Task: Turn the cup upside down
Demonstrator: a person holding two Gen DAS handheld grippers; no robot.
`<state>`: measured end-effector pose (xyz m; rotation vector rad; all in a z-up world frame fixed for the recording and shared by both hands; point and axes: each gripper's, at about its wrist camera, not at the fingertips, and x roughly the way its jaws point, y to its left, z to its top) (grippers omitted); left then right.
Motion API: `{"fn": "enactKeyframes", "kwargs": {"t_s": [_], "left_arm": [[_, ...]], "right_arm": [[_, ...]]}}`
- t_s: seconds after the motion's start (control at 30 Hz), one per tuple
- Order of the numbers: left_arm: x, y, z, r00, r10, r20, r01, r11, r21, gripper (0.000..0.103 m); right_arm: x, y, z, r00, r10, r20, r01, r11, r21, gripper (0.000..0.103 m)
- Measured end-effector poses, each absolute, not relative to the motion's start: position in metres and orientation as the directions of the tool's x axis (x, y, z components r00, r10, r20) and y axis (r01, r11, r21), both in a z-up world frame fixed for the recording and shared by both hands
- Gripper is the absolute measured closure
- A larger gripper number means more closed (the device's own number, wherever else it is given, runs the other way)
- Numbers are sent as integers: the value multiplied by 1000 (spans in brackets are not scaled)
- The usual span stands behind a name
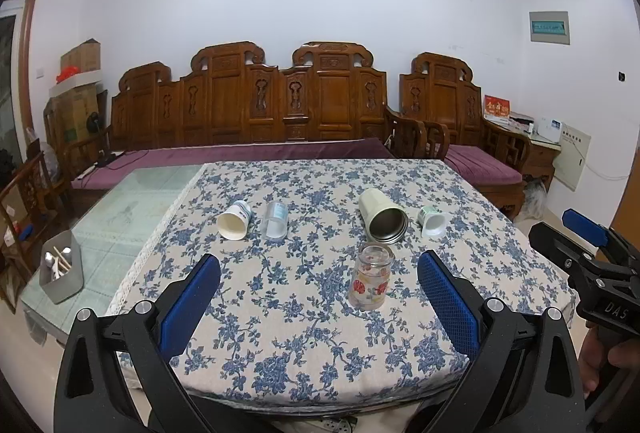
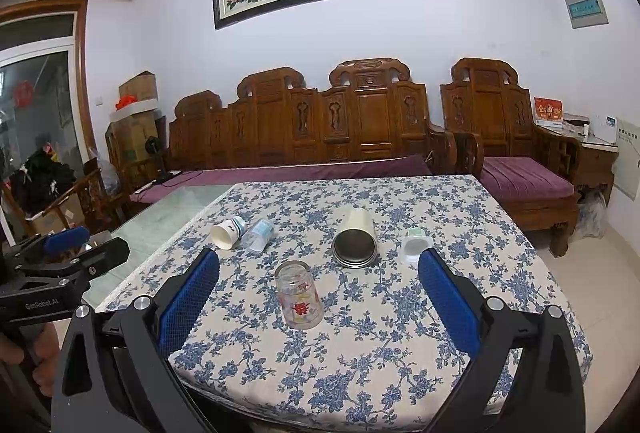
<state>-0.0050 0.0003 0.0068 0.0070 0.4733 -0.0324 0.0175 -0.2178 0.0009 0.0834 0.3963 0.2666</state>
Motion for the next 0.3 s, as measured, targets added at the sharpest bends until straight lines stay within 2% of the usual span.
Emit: {"fn": "enactKeyframes", "kwargs": {"t_s": [0.3], "left_arm": [[-4, 0, 8, 890, -28, -455, 32, 999, 1, 8]], "right_arm": [[17, -217, 1, 888, 273, -370, -241, 961, 133, 3]]}}
